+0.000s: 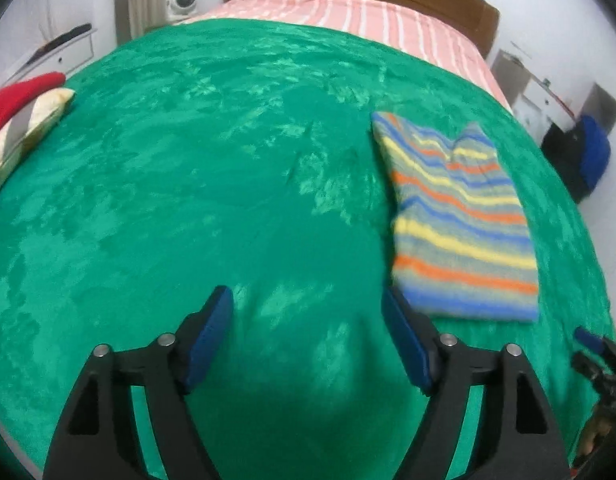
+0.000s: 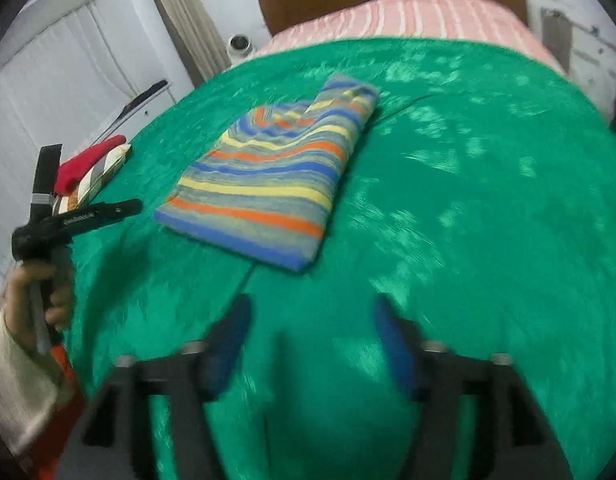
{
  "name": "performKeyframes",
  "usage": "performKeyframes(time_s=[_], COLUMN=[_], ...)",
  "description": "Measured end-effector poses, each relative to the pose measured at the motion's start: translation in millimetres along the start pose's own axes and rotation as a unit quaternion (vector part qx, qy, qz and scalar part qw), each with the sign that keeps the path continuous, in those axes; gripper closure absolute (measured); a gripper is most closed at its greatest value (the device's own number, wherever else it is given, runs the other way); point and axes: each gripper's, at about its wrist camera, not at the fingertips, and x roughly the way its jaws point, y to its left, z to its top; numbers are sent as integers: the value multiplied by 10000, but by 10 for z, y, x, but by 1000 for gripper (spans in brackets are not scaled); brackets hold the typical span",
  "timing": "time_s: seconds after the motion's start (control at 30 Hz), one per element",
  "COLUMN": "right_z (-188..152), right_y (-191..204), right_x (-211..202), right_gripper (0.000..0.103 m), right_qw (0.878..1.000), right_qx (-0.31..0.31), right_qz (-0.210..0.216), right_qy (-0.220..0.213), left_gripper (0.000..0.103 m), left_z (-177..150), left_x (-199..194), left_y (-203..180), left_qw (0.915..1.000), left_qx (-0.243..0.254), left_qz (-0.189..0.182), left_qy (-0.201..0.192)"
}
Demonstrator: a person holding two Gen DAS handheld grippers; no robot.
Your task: Fold small clothes
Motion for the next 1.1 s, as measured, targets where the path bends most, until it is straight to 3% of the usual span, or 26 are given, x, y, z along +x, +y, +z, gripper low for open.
performKeyframes(time_s=[0.13, 0.2, 0.3, 0.33, 0.37, 0.4, 0.5, 1.1], right_z=[-315, -522, -711, -737, -768, -765, -797, -970], right_y=[-36, -53, -46, -64, -78, -87, -165, -164], right_x=[-233, -395, -547, -581, -574, -537, -391, -227], right_gripper=[32, 31, 19, 11, 3, 2, 2, 0], right_qw=[9990, 9962, 9906, 9887, 9867, 9863, 9865, 9835], right_qx=[330, 597, 736, 747, 773, 777, 721, 537], right_qz=[-74, -183, -554, -689, -878, -981, -1228, -1474], right_qy=[-281, -604, -1015, -1105, -1128, -1071, -810, -899], left_gripper=[21, 10, 7, 7, 7, 5, 1, 0], left_z=[-172, -328, -522, -574, -638, -696, -845, -904], left_x=[-80, -168, -106, -45, 34, 101, 163, 188], left_y=[25, 6, -124, -177, -233, -267, -336, -280], left_qw=[9998, 9995, 9986, 9983, 9977, 9970, 9935, 9933], left_qx=[164, 157, 373, 495, 639, 759, 1024, 953], left_qz=[-115, -199, -182, -147, -98, -39, 130, 19], left_qy=[-35, -190, -333, -287, -202, -142, -473, -653])
